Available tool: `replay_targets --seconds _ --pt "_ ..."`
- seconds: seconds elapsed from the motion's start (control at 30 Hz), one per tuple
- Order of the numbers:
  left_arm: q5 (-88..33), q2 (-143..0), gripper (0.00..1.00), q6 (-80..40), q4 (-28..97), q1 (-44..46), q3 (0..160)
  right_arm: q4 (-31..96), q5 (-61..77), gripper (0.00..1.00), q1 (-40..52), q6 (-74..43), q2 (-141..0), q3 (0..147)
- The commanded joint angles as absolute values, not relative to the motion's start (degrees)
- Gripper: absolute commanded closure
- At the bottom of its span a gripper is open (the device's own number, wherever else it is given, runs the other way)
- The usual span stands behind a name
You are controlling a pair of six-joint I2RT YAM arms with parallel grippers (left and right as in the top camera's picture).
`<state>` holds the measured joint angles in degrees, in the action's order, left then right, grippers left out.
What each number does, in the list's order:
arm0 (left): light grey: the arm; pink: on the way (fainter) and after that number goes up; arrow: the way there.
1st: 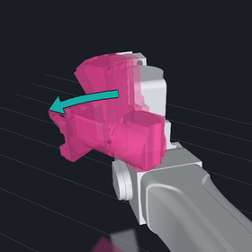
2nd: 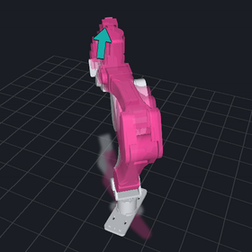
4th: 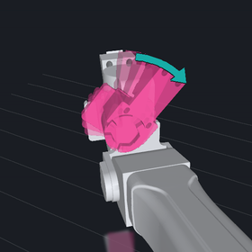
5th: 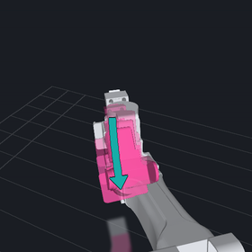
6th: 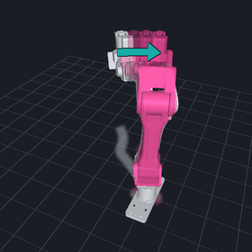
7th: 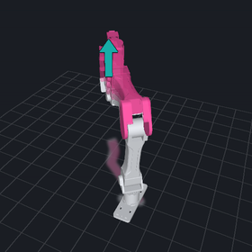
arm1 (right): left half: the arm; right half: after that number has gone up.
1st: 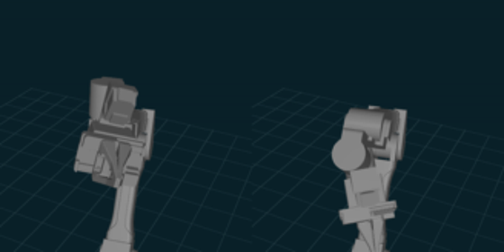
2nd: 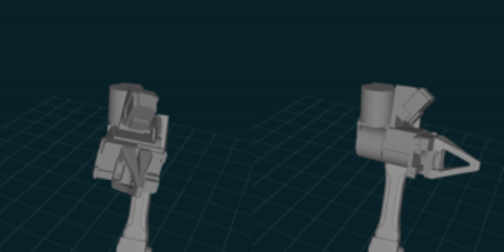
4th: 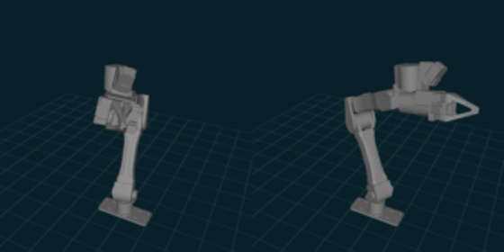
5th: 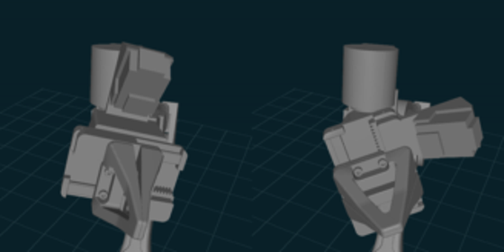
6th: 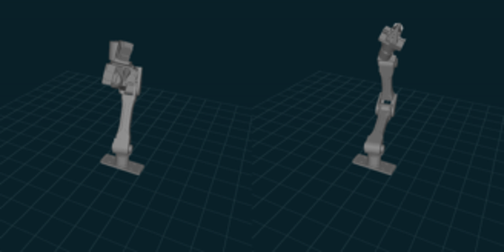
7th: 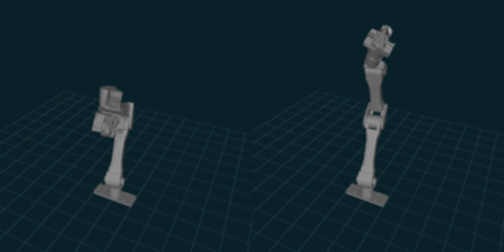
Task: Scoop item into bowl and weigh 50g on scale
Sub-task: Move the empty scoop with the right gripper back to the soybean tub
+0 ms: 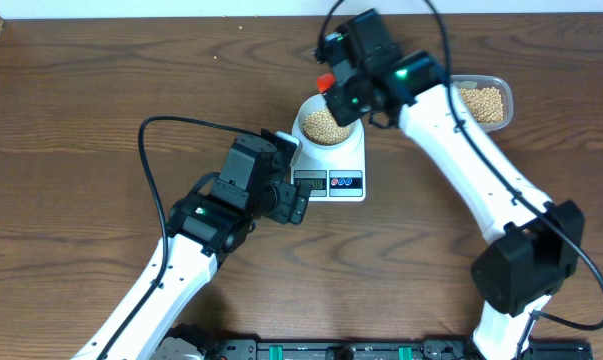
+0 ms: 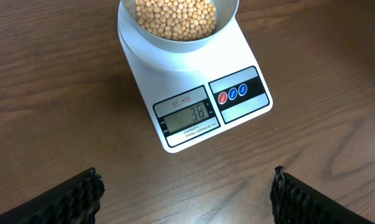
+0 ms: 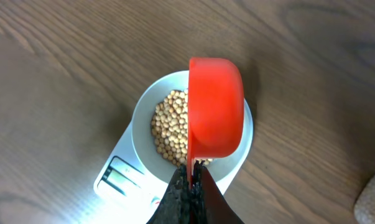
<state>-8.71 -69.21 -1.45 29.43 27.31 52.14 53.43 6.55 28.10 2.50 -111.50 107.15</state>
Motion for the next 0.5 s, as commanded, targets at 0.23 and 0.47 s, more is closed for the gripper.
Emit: replay_targets --seconds 0.23,0.47 --pt "-9.0 -68.8 0.12 -0.9 29.5 27.1 52.2 55.8 14.9 0.99 19.7 1.8 -106.5 108.5" --pt "-9.0 -68.8 0.12 -0.9 29.5 27.1 52.2 56.2 17.5 0.99 14.8 1.7 -106.4 108.5"
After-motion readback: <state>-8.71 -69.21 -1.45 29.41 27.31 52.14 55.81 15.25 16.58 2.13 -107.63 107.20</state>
